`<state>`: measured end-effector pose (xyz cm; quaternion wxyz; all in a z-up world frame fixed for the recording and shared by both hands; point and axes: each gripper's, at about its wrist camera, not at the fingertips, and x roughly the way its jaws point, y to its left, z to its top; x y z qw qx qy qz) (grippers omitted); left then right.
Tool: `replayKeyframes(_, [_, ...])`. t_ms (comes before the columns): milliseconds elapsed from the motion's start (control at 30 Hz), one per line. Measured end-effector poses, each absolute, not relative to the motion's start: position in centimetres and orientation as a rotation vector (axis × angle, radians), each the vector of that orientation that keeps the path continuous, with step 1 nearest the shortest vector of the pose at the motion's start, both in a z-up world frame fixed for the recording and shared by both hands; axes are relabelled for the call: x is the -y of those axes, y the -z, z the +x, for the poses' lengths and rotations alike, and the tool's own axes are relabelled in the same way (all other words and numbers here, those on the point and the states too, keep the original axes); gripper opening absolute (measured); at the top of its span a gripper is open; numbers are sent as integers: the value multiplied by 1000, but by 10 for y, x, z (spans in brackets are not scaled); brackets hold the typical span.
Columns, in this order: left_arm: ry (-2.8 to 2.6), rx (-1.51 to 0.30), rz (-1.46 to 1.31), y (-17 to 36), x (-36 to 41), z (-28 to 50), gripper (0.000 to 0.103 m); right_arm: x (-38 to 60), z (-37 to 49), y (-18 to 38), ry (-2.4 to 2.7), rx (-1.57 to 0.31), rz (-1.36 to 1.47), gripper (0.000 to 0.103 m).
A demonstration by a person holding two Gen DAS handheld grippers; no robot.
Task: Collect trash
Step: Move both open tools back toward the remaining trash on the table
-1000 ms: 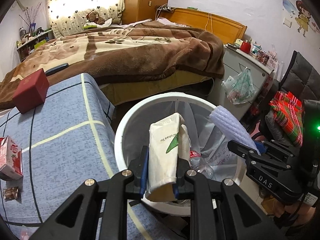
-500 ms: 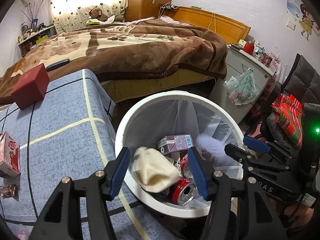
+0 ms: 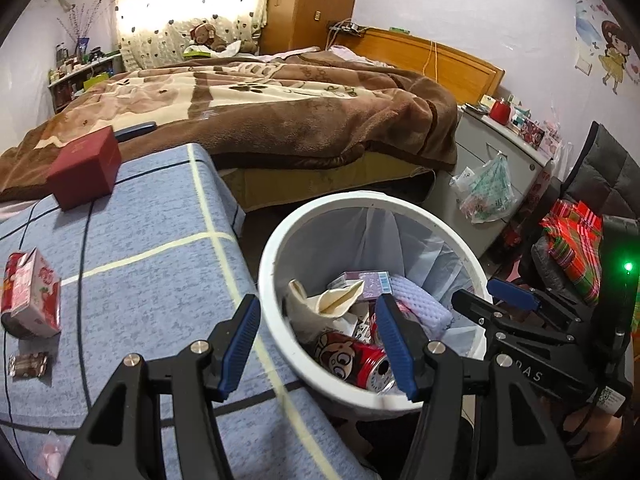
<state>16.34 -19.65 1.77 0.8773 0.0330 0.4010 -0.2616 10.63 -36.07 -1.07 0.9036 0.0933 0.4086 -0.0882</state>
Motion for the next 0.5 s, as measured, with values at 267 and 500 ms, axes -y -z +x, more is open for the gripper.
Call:
replayKeyframes(267, [487, -795, 25, -26, 148, 149, 62, 337, 103, 8, 140, -817, 199, 57])
replayKeyframes(500, [392, -769, 6, -27, 94, 136, 63, 317, 104, 7, 97, -804, 194, 57])
